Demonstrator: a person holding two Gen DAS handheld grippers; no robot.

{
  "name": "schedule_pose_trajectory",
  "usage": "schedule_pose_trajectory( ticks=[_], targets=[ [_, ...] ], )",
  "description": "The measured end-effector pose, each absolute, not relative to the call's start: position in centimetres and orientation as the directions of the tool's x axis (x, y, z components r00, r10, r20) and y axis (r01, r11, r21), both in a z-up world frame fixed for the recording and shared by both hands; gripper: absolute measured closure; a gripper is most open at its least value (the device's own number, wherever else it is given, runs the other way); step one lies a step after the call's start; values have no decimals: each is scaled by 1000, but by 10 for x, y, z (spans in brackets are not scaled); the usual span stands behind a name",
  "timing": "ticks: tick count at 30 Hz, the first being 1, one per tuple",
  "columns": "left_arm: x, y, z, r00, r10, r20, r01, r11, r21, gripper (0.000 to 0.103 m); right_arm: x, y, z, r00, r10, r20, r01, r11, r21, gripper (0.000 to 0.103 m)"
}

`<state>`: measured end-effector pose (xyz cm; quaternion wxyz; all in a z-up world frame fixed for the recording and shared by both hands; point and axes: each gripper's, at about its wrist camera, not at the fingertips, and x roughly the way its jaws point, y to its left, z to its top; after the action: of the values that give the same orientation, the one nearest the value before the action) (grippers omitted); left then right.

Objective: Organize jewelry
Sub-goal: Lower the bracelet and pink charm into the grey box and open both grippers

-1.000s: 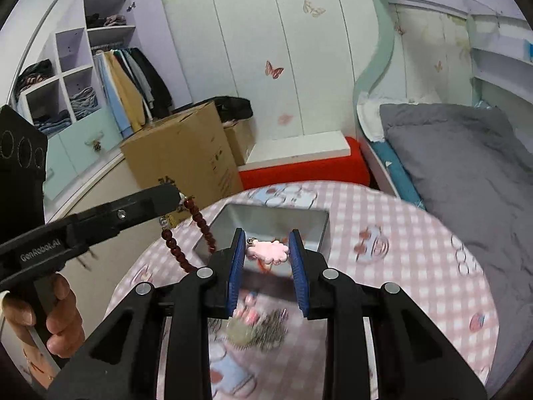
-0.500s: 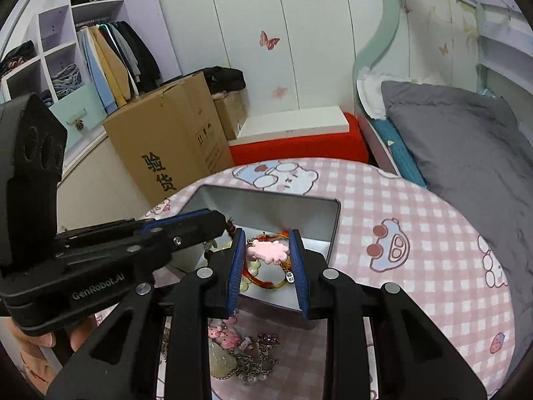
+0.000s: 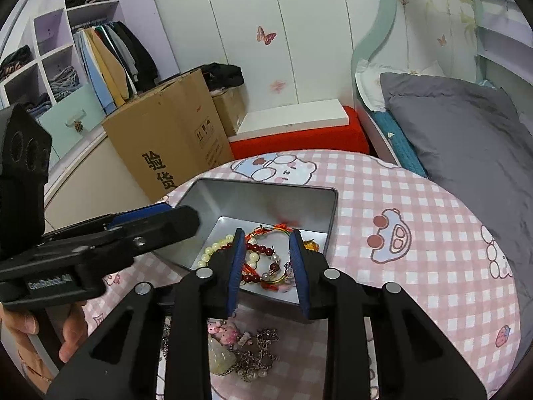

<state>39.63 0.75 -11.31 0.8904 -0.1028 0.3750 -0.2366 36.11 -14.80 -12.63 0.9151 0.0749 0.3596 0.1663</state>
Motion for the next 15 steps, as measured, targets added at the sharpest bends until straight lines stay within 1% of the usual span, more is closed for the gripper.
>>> schedule_pose_trajectory(
  ticks=[5, 9, 15],
  targets=[
    [375, 19, -99, 640, -481, -598, 353, 877, -328, 44, 344, -156, -109, 710, 369, -599, -258, 929, 266, 71],
    [349, 30, -95, 673, -448, -589, 351, 894, -279, 44, 321, -158, -97, 728, 372, -576, -271, 928, 257, 69],
    [315, 36, -108, 695, -370, -617, 340, 925, -171, 44, 290, -153, -103, 728, 350, -589, -273, 937, 220, 65]
  ],
)
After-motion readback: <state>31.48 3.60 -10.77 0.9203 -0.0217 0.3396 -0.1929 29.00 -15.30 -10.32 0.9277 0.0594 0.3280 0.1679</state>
